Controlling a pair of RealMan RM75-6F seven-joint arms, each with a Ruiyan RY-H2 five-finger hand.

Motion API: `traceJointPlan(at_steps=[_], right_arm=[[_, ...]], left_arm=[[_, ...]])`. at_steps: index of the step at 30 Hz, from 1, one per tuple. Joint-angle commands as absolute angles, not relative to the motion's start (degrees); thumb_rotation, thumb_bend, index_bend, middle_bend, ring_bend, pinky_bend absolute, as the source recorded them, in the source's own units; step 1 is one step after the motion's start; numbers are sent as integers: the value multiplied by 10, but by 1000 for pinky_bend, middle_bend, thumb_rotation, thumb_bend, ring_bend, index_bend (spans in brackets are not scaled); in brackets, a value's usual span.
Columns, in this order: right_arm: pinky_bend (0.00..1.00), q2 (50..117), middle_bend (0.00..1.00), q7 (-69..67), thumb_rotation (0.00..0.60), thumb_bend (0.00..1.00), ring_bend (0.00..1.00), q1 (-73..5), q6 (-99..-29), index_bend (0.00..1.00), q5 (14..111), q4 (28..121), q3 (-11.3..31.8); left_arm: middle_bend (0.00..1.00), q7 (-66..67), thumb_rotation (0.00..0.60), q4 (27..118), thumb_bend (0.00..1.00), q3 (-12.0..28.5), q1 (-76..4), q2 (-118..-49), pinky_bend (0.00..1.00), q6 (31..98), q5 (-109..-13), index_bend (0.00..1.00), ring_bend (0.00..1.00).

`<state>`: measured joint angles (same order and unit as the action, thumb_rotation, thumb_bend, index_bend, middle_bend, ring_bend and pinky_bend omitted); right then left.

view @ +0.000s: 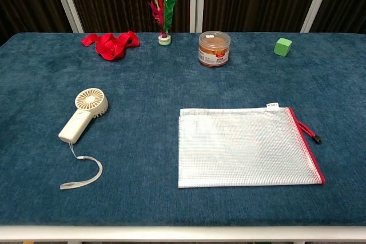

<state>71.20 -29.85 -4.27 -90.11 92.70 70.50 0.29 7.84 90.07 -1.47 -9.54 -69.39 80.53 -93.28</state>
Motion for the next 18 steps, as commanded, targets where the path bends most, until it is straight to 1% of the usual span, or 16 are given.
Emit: traceJointPlan(at_steps=[1,9,12,18], right_arm=[[0,710,0,-300,600,309,0,-44,-901,0,925,708,6],[0,704,0,-287,600,310,0,-45,-904,0,926,723,9],[0,704,0,-284,600,310,0,-46,-900,0,924,727,9],[0,701,0,-278,600,310,0,-50,-894,0,924,736,10]], left_arm=[[851,73,600,904,395,-26,-106,-706,802,788,-948,255,849],[851,90,600,903,395,-35,-142,-752,802,734,-969,263,849],[851,100,600,900,395,-33,-157,-771,802,715,-971,263,849],[847,119,600,864,396,-21,-186,-814,802,684,-969,263,849]])
